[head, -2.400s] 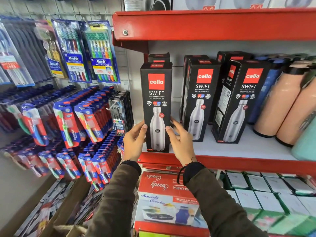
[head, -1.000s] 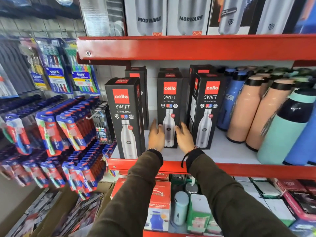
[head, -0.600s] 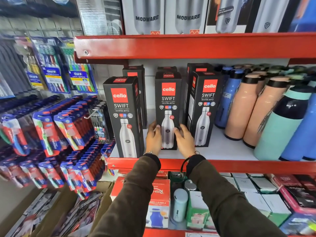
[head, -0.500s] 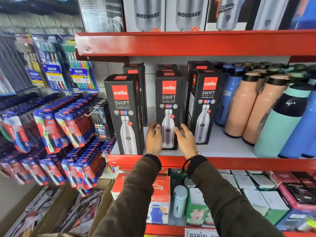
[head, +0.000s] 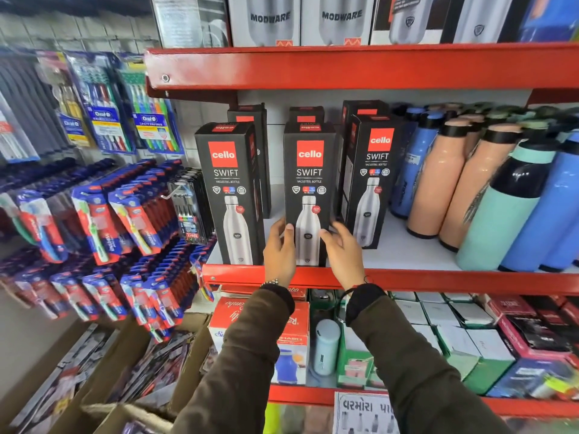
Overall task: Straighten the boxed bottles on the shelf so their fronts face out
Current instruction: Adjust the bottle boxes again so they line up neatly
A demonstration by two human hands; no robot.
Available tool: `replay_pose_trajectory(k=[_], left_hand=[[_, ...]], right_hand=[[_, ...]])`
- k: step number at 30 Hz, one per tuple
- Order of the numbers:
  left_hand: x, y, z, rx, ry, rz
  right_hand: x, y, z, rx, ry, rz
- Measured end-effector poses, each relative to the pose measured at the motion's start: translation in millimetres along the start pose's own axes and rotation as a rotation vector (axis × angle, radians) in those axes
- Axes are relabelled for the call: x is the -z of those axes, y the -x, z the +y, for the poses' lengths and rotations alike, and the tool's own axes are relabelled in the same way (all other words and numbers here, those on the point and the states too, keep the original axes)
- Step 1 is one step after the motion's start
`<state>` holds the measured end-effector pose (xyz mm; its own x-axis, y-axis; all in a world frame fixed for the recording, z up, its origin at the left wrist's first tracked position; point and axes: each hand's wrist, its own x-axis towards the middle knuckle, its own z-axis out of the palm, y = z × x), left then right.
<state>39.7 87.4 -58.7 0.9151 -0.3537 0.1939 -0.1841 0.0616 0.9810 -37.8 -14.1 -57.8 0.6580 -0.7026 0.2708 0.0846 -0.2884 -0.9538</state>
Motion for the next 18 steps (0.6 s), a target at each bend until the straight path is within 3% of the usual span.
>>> replay_pose_trajectory(k=[12, 18], left_hand=[[2.2, 11.8, -0.2, -0.09, -0.062, -0.02], [-24.5, 42.8, -20.4, -0.231, 0.016, 0.221]], right_hand=[[6.4, 8.0, -1.8, -0.011, 0.009, 0.001], [26.9, 8.2, 6.9, 0.027, 0.065, 0.04]])
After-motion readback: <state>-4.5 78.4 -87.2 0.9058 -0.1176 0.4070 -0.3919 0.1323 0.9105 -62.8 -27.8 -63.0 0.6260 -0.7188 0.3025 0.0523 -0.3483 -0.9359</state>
